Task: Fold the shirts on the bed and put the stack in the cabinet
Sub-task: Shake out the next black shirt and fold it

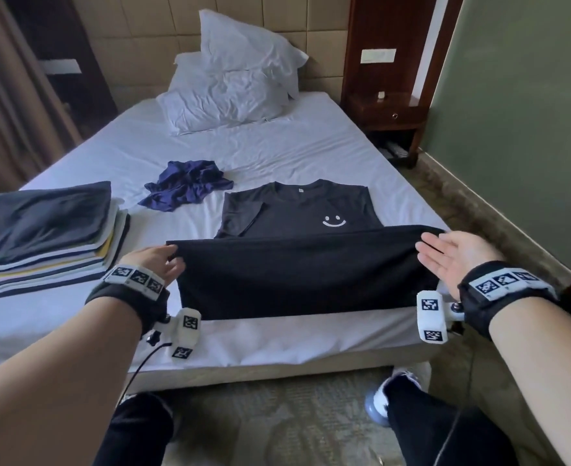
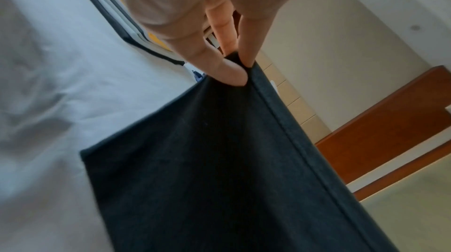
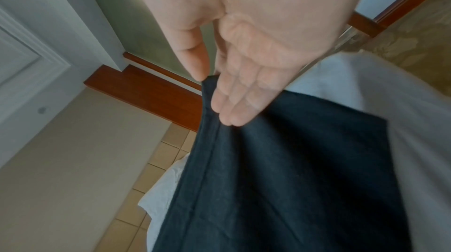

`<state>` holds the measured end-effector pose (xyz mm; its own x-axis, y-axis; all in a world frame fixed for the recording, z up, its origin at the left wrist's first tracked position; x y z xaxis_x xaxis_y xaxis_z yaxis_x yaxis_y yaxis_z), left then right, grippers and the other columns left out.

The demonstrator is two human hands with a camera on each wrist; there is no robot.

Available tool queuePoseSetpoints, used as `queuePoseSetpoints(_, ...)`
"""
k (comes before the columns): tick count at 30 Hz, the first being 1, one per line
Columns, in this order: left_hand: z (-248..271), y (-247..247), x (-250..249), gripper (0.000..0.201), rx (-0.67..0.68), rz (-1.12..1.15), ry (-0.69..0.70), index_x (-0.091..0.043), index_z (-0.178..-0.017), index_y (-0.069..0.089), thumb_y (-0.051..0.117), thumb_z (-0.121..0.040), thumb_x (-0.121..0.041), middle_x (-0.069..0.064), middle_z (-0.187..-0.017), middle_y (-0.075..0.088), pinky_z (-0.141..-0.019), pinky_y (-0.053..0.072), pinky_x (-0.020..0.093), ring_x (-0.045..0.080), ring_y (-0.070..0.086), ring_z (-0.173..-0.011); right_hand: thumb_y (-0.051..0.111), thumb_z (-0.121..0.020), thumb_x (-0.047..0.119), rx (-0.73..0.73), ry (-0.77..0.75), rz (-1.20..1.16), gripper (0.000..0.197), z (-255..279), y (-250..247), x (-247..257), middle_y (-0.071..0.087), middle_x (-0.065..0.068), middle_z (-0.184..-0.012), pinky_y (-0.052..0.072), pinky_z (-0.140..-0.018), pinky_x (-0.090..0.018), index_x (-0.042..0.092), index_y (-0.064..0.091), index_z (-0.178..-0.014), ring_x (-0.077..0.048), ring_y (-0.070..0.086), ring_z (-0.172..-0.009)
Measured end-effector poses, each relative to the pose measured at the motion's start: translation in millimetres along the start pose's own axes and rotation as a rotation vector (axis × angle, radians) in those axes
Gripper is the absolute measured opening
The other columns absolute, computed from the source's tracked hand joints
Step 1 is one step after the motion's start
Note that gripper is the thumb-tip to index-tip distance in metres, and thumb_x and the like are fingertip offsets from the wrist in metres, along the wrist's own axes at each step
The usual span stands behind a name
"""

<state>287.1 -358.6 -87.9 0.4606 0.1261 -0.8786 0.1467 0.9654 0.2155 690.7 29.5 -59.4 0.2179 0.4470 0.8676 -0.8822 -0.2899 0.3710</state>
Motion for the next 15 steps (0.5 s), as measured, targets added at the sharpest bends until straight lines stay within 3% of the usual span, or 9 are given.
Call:
queuePoseSetpoints(3, -31.3, 9.5, 5.1, 0.016, -0.107, -0.079, -0.04, -0.015, -0.086, 0.057, 0.067, -0.098, -0.011, 0.003, -0.086, 0.052, -0.041, 0.053, 0.023, 0.012, 0.057, -0.068, 0.049, -0.103, 0.012, 0.005, 0.009, -0.011, 0.009, -51.8, 1.8, -13.5, 0.072, -0.012, -0.109, 0.06, -0.072, -0.034, 0.01, 0.055, -0.108, -0.028, 0.073, -0.098)
queuePoseSetpoints(6, -63.6, 30.9, 3.1, 0.016, -0.137, -0.138, 0.005, -0.019, -0.085, 0.058, 0.07, -0.096, -0.018, 0.002, -0.069, 0.051, -0.039, 0.05, 0.02, 0.009, 0.058, -0.045, 0.067, -0.09, 0.013, 0.039, 0.009, -0.07, 0.02, -100.9, 6.4, -21.4, 0.078, -0.014, -0.094, 0.062, -0.064, -0.034, 0.009, 0.059, -0.108, -0.032, 0.076, -0.089)
queuePoseSetpoints(10, -92.1, 61.0, -3.3, 0.007, -0.046, -0.029, -0.082, -0.011, -0.102, 0.057, 0.059, -0.102, -0.018, 0.0, -0.062, 0.067, -0.044, 0.056, 0.023, 0.014, 0.07, -0.049, 0.055, -0.102, 0.012, -0.041, 0.021, -0.028, 0.007, -147.4, 17.9, -14.7, 0.075, -0.017, -0.101, 0.061, -0.062, -0.032, 0.01, 0.06, -0.106, -0.03, 0.077, -0.084)
queuePoseSetpoints(12, -101.3, 79.5, -14.0, 0.012, 0.001, 0.034, -0.109, -0.008, -0.111, 0.056, 0.054, -0.104, -0.018, 0.0, -0.081, 0.07, -0.054, 0.059, 0.023, 0.015, 0.075, -0.064, 0.055, -0.102, 0.011, -0.066, 0.004, -0.009, 0.005, -159.1, 29.7, 1.4, 0.072, -0.017, -0.102, 0.061, -0.058, -0.031, 0.011, 0.06, -0.102, -0.026, 0.077, -0.077)
queuePoseSetpoints(13, -104.9, 88.9, -22.4, 0.014, 0.014, 0.041, -0.104, -0.007, -0.113, 0.056, 0.052, -0.106, -0.018, 0.0, -0.094, 0.068, -0.067, 0.06, 0.023, 0.016, 0.077, -0.084, 0.056, -0.102, 0.01, -0.084, -0.01, 0.003, 0.005, -163.3, 37.0, 12.9, 0.072, -0.017, -0.099, 0.061, -0.057, -0.03, 0.011, 0.06, -0.099, -0.025, 0.077, -0.074)
queuePoseSetpoints(15, -109.7, 108.9, -43.6, 0.015, 0.045, 0.052, -0.081, -0.007, -0.104, 0.058, 0.047, -0.108, -0.017, 0.004, -0.12, 0.064, -0.099, 0.052, 0.03, 0.023, 0.062, -0.126, 0.055, -0.102, 0.009, -0.089, -0.026, 0.013, 0.006, -171.3, 54.4, 37.0, 0.072, -0.015, -0.097, 0.06, -0.054, -0.029, 0.011, 0.059, -0.098, -0.023, 0.077, -0.069)
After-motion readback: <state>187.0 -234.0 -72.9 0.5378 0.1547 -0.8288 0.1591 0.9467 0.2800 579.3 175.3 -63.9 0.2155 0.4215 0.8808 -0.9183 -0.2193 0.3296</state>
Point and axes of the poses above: each hand's wrist, its own z-axis away from the middle knuckle, its own y-axis out of the palm, x = y × z, the point moved 6 cm from there along -z, towards the middle knuckle
